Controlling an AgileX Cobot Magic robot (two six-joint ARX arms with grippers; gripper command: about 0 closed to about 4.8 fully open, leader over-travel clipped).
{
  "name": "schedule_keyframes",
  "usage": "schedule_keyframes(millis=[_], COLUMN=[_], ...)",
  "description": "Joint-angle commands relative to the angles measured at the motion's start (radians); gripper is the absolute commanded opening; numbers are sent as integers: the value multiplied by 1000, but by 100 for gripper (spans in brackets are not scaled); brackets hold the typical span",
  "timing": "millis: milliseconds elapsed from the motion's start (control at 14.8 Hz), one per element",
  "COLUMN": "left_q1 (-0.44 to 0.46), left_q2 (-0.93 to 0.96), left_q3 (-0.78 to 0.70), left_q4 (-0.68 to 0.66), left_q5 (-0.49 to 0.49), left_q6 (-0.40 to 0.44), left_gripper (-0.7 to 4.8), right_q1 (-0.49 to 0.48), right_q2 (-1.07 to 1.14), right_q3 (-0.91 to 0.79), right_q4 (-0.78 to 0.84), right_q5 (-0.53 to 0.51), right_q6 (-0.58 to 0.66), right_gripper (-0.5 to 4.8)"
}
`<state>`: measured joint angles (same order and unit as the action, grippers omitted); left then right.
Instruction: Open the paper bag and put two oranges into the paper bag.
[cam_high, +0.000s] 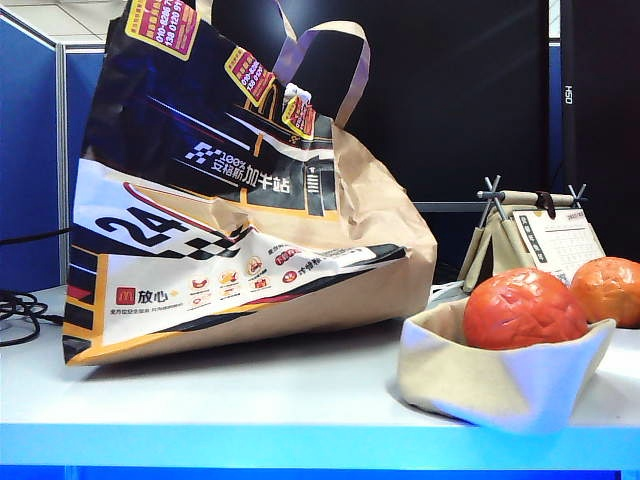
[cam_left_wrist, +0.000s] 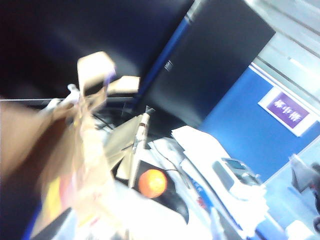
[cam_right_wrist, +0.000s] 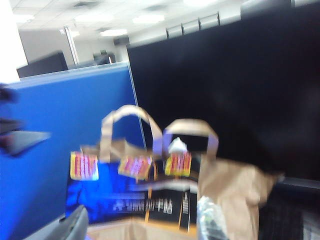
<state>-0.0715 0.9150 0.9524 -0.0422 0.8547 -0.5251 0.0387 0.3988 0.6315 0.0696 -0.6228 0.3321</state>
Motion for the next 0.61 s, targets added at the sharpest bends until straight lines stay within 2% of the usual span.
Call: schedule_keyframes(millis=[67, 202, 337, 607], left_q1=[-37, -60, -110, -171], left_q2=[174, 298, 387, 441], left_q3=[165, 269, 358, 394], left_q4=[-4, -32, -151, -237], left_q5=[29, 28, -11, -162], left_q6=[21, 21, 79, 189], left_gripper=[350, 350, 350, 350], right_q1=[0, 1, 0, 1], right_q2=[-4, -2, 2, 1], right_q3=[8, 8, 8, 7], right_q4=[14, 9, 9, 9], right_q5=[-6, -8, -8, -6], right_q6=[1, 1, 1, 1], right_gripper=[279, 279, 279, 279])
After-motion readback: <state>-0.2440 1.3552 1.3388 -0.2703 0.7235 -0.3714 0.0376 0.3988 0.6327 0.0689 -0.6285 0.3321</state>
